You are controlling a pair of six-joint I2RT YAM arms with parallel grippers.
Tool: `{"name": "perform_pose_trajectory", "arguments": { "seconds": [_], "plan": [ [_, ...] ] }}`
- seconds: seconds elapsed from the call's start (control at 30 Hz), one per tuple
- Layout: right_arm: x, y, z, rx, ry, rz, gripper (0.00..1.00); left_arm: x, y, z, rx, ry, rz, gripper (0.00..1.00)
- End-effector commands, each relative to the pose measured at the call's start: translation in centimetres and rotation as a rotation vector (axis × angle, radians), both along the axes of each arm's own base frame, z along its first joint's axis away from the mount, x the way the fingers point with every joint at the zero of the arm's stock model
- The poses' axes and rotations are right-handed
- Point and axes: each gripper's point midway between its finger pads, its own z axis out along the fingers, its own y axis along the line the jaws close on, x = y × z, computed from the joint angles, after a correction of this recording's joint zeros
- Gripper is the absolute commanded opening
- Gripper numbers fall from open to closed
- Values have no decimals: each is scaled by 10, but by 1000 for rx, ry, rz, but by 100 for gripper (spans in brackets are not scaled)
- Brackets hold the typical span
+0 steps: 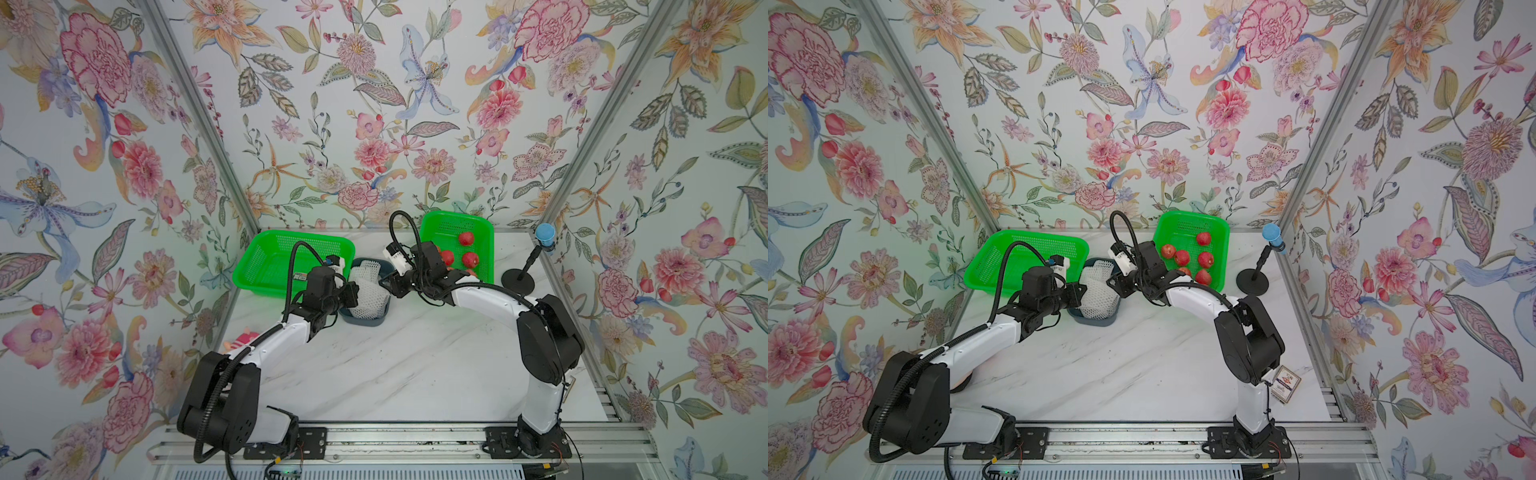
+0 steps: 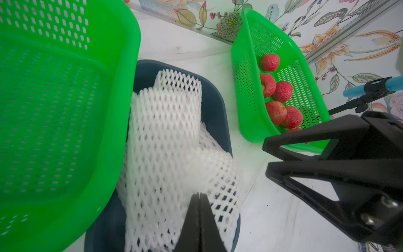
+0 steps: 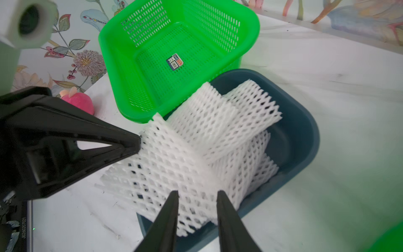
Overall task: Remove foam nets from apples
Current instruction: Place the foam net into the storage box.
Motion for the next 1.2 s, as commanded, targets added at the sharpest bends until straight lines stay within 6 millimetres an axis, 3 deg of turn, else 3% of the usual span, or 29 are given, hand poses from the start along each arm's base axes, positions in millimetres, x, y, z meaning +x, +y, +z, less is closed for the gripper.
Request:
{"name": "perform_pose_trajectory", "arguments": {
  "seconds": [0.0, 0.17, 0.4, 0.6, 0.67, 0.8, 0.97, 1.17],
  "plan": [
    [-11, 20, -2, 16, 20, 44, 32, 1, 4, -16, -21, 21, 13, 0],
    [-17, 30, -25, 2, 60, 54, 32, -1, 7, -28, -45, 40, 20, 0],
    [-5, 39, -75, -57, 145, 11, 31, -4, 7, -27, -50, 44, 6, 4],
    [-2, 43, -105, -163, 161, -9, 31, -9, 21, -3, -20, 10, 18, 56],
    [-2, 45, -109, -179, 161, -9, 31, -11, 29, 9, 0, -6, 29, 68],
    [-5, 51, -104, -184, 143, 1, 32, -14, 43, 30, 40, -37, 48, 82],
    [-6, 49, -75, -171, 69, 8, 41, -18, 56, 47, 89, -69, 71, 99],
    [-12, 40, -24, -138, -46, 17, 65, -22, 69, 61, 140, -114, 92, 99]
  ]
}}
